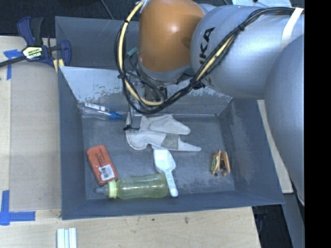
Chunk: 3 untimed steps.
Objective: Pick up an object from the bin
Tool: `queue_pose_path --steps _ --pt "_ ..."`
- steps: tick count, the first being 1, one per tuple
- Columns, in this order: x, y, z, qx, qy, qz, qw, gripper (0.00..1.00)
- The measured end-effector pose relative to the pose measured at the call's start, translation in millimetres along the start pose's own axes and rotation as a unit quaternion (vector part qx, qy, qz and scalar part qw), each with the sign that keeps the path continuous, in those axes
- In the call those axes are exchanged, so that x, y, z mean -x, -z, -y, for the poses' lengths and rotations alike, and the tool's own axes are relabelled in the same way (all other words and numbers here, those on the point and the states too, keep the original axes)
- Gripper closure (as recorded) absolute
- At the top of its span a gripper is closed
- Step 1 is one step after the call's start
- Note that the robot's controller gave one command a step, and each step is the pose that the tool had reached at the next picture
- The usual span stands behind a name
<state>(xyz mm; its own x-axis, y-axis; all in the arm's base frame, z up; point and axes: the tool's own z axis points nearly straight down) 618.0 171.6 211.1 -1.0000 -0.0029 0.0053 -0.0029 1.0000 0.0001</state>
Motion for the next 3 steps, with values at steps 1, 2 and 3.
queue_pose_path --steps 1,2,3 --pt "1.6 6 1 0.001 -0.001 0.0044 1.0000 0.00" --pt "-4.5 -28 20 0.000 0.021 0.0052 0.9998 0.00" --pt "-0.3 -44 28 0.000 -0.010 0.0027 0.9999 0.00"
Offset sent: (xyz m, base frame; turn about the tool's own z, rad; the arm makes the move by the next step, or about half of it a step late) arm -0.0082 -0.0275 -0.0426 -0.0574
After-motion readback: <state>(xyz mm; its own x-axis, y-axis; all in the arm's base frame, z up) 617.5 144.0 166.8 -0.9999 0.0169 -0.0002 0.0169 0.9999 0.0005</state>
